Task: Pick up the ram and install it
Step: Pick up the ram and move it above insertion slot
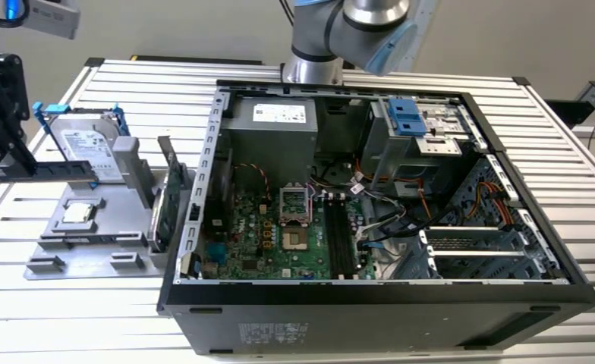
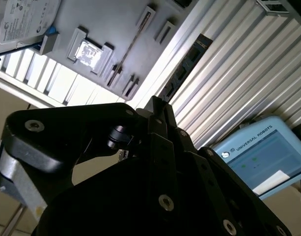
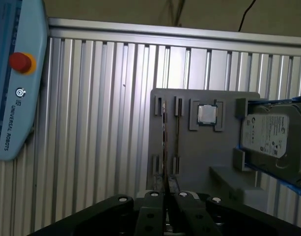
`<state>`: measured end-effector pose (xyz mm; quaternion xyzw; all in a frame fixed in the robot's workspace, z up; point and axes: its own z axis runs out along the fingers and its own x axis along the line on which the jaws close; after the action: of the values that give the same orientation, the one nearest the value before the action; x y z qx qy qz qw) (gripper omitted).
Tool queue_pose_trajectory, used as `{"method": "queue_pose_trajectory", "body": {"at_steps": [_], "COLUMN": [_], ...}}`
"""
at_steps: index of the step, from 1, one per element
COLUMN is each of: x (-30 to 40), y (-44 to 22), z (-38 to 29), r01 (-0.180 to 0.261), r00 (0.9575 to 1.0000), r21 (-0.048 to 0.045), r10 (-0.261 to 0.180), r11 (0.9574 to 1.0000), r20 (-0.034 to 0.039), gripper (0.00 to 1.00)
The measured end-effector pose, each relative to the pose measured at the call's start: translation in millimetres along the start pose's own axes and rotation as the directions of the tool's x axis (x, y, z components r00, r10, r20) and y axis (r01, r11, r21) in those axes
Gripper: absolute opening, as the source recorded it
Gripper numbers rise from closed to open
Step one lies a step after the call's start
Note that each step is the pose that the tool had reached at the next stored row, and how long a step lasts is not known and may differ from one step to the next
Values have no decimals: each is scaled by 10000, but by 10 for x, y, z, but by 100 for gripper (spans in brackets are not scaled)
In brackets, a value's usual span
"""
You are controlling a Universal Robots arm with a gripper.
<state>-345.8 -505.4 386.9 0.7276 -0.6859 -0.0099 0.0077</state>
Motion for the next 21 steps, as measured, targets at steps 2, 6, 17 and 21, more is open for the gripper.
{"method": "queue_pose_trajectory", "body": {"at_steps": [2,6,17,21], "x": [3,8,25,31], "y": [-46,-146,-430,-528], "z": [-1,-4,-11,-14], "r01": [0,0,-19,-19], "r00": [10000,10000,10000,10000], "r21": [0,-2,-6,-6], "r10": [0,0,19,19], "r11": [10000,10000,10000,10000], "r20": [0,0,0,1], "gripper": [0,0,0,0]}}
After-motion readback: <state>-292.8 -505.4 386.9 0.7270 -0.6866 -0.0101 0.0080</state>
